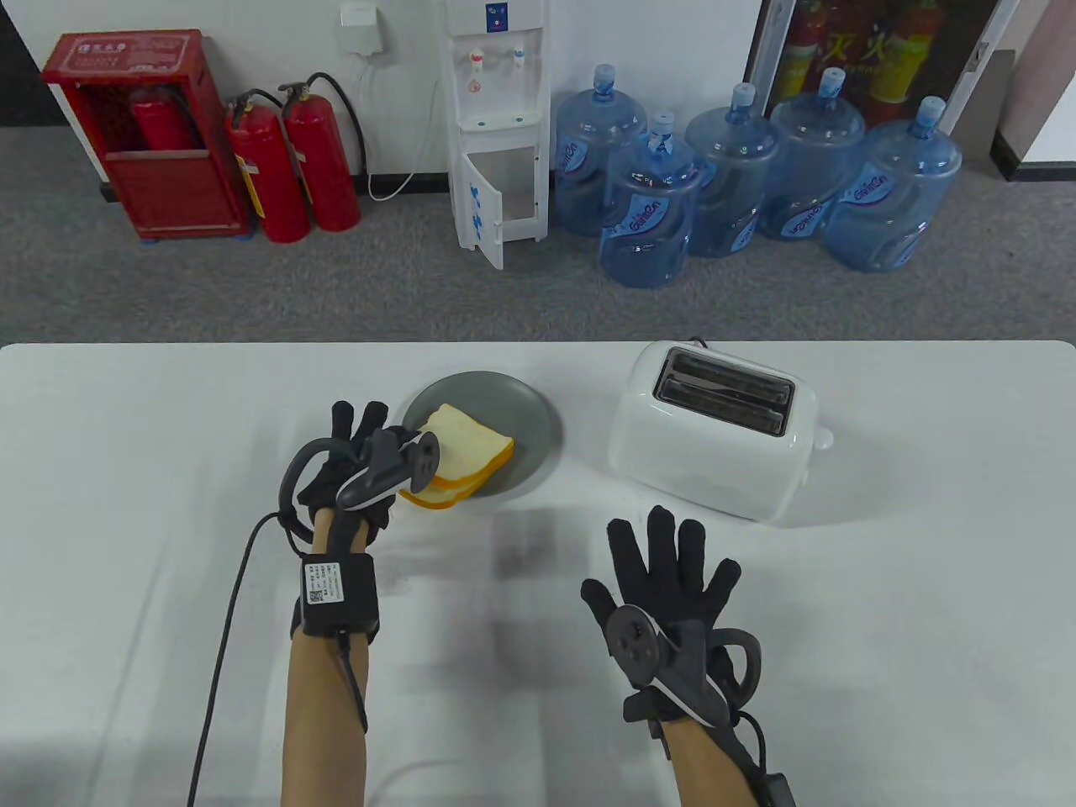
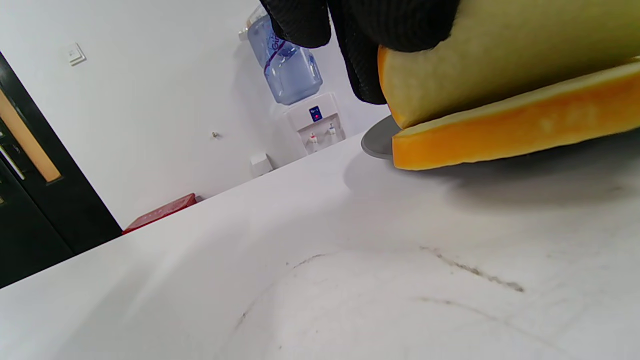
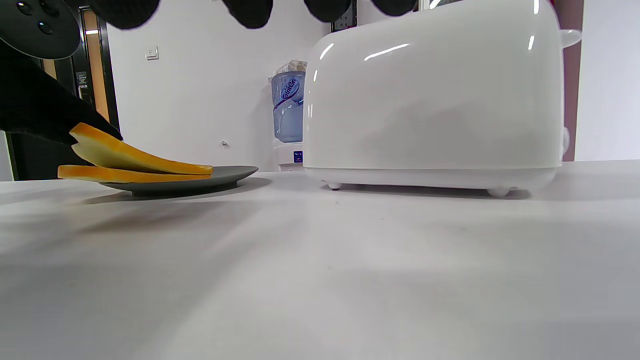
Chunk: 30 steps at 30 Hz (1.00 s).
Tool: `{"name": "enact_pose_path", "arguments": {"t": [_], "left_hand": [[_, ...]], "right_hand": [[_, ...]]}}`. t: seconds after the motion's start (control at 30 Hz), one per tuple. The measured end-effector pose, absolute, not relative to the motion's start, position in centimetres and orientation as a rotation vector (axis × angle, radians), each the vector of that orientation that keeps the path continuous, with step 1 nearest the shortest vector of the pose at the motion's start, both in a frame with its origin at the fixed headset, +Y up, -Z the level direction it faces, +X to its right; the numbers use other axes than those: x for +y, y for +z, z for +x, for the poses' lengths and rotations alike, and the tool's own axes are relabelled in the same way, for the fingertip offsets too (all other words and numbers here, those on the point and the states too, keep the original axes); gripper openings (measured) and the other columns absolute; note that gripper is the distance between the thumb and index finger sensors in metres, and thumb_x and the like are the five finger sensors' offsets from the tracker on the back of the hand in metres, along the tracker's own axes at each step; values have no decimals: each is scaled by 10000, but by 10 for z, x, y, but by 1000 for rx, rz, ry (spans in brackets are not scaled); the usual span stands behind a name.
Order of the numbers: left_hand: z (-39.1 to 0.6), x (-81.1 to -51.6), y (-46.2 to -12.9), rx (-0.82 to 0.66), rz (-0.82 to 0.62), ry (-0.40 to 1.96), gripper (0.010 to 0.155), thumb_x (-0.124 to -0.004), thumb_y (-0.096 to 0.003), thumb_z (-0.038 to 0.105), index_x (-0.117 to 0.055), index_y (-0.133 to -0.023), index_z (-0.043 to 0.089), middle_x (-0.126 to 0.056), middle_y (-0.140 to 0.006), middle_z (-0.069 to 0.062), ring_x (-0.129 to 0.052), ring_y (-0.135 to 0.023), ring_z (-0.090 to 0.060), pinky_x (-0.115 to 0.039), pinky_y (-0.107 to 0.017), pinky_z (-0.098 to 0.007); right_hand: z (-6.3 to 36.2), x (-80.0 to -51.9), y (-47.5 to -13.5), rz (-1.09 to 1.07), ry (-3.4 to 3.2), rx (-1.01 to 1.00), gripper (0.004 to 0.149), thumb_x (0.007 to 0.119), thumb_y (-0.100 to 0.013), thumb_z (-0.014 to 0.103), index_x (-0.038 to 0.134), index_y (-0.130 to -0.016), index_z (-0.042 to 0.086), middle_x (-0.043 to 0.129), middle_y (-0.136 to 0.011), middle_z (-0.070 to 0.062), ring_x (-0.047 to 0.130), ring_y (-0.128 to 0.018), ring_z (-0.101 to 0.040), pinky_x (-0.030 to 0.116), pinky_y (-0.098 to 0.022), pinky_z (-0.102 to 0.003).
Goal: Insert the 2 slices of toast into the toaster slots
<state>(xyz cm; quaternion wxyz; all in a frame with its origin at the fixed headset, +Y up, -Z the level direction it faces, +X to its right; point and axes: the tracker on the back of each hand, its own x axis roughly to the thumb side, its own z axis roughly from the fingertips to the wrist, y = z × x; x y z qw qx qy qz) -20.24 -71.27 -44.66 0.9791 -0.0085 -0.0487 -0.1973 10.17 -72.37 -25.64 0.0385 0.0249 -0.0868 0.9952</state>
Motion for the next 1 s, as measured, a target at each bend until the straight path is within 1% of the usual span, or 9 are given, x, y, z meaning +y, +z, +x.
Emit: {"name": "enact_pose_path", "arguments": {"t": [0.43,0.6,0.8,1.0], "left_hand": [[-191,-694,-447,-75,89,-386,504,-668,-543,337,-639,-1005,536,-768,-1078,257,-554,-1183,-121,-339,-845,-508],[-185,-689,-448,-28,115,-329,505,-670,-546,335,-642,-1015,519,-771,-1081,240,-549,-1184,-132,-316,-838,-521],[-176,-679,-446,1,193,-293,504,-659,-554,327,-641,-1030,493,-764,-1084,214,-548,-1190,-143,-303,-835,-525],[-176,-665,-441,8,264,-254,503,-643,-558,316,-629,-1037,470,-757,-1079,194,-572,-1192,-165,-309,-832,-528]], "right_hand": [[101,-724,-257,75,3053,-254,730,442,-701,687,253,-1297,311,160,-1350,-167,214,-1197,-492,260,-724,-792],[101,-724,-257,73,3050,-254,733,444,-699,689,254,-1297,310,158,-1349,-168,213,-1196,-492,260,-723,-793],[99,-725,-257,80,3049,-247,728,442,-701,688,253,-1297,315,156,-1350,-163,210,-1198,-490,257,-725,-791],[99,-725,-257,81,3048,-248,730,441,-700,689,251,-1297,313,158,-1350,-165,212,-1198,-490,258,-725,-791]]}}
